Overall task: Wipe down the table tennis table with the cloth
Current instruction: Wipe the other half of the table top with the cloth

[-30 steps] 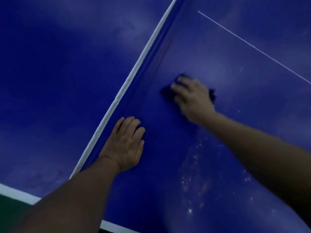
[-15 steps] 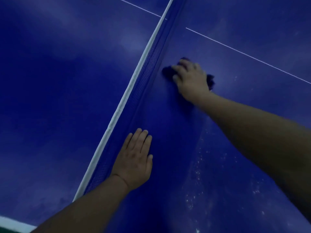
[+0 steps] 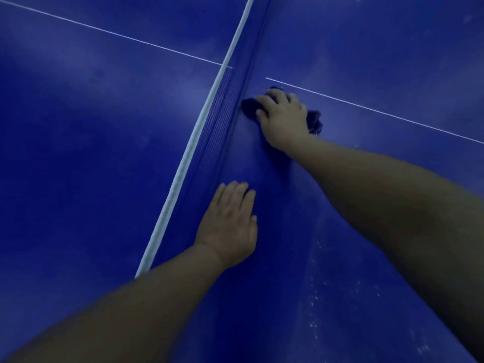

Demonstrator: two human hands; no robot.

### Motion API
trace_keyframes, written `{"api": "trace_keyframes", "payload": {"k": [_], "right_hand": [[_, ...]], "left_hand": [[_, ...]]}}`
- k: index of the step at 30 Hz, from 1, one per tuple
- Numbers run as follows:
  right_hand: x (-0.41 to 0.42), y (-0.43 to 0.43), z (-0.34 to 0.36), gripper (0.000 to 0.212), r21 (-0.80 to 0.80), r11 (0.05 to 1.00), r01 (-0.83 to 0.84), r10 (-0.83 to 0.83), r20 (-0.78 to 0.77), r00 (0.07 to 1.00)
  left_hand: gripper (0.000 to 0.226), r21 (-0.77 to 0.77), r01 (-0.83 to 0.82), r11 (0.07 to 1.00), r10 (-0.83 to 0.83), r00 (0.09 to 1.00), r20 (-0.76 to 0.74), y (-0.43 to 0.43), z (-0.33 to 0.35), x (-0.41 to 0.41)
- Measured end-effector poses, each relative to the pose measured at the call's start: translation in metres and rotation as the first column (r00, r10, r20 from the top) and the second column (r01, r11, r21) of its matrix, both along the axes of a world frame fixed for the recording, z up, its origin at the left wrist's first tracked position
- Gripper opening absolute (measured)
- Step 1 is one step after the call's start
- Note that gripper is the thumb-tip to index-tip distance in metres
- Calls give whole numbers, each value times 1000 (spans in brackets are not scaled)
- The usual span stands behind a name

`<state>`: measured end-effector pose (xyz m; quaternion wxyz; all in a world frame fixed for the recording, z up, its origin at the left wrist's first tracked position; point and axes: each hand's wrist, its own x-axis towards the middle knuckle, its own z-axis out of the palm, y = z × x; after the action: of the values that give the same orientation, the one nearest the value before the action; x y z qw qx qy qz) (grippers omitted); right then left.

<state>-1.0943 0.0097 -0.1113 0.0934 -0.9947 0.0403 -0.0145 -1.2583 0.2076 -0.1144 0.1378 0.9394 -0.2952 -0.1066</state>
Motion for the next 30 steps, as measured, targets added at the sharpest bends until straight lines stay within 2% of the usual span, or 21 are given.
{"api": "trace_keyframes", "payload": {"k": [2, 5, 7, 10, 13, 15, 20, 22, 24, 26, 30], "right_hand": [[-18, 13, -5, 41, 0, 1000, -14, 14, 23, 1000], [-67, 18, -13, 43, 51, 974, -222, 220, 31, 975], [-58, 4, -12, 45, 42, 955, -294, 294, 9, 956], [3, -10, -13, 43, -29, 983, -179, 180, 36, 983], [64, -11, -11, 41, 15, 1000, 9, -9, 22, 1000], [68, 1, -13, 40, 31, 998, 55, -56, 27, 998], [-13, 18, -17, 41, 49, 982, -181, 181, 19, 983], [-8, 1, -15, 43, 33, 975, -221, 221, -25, 975], [24, -6, -13, 44, -9, 987, -163, 162, -39, 986], [50, -10, -8, 43, 15, 1000, -24, 25, -64, 998], [23, -59, -15, 41, 25, 982, 188, -188, 28, 982]], "left_hand": [[58, -17, -53, 998, 53, 998, 25, -20, -3, 36], [45, -45, -79, 996, 81, 996, 42, -33, -6, 69], [52, -23, -42, 999, 42, 998, 35, -33, -9, 70], [69, 75, -5, 997, 3, 1000, 29, -32, -15, 69], [68, 60, 0, 998, -1, 1000, 10, -34, -21, 76], [67, 44, 3, 999, -3, 1000, 6, -33, -22, 76], [57, -6, 39, 999, -39, 999, 28, -32, -21, 77], [54, -32, 39, 999, -38, 999, 25, -32, -20, 76], [54, -44, 36, 998, -34, 999, 31, -33, -21, 77], [53, -52, 38, 998, -36, 999, 34, -32, -21, 77], [52, -82, 31, 996, -28, 999, 37, -32, -20, 78]]}}
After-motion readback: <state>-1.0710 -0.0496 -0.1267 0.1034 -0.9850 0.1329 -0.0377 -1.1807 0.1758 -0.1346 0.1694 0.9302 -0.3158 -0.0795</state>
